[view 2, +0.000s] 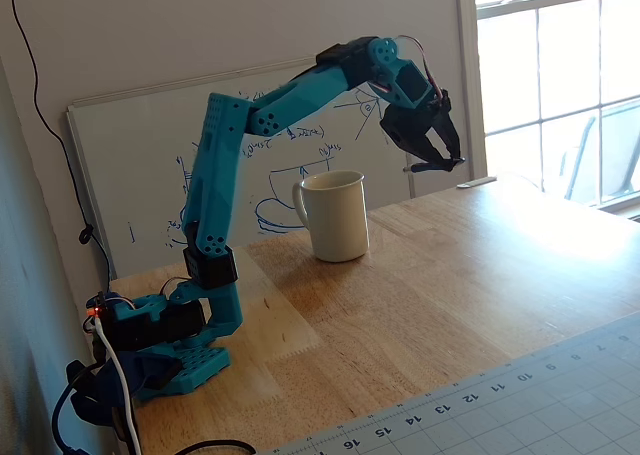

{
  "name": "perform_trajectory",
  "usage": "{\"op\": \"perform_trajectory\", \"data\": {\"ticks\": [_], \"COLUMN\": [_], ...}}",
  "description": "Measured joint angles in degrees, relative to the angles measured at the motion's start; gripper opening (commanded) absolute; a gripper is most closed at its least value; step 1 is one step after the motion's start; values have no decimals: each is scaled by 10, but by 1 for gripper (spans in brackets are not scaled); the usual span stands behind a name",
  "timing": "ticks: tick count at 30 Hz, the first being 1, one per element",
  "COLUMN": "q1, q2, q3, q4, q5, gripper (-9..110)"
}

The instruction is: Grasp a pen and put it in a mug.

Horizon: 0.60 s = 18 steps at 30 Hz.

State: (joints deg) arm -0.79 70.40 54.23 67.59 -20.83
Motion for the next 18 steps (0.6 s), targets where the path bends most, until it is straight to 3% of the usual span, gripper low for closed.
{"op": "perform_trajectory", "data": {"ticks": [7, 18], "q1": [0, -44], "q2": [92, 188], "q3": [9, 11], "q4": [0, -95], "q5": [-262, -454], "gripper": [2, 2]}}
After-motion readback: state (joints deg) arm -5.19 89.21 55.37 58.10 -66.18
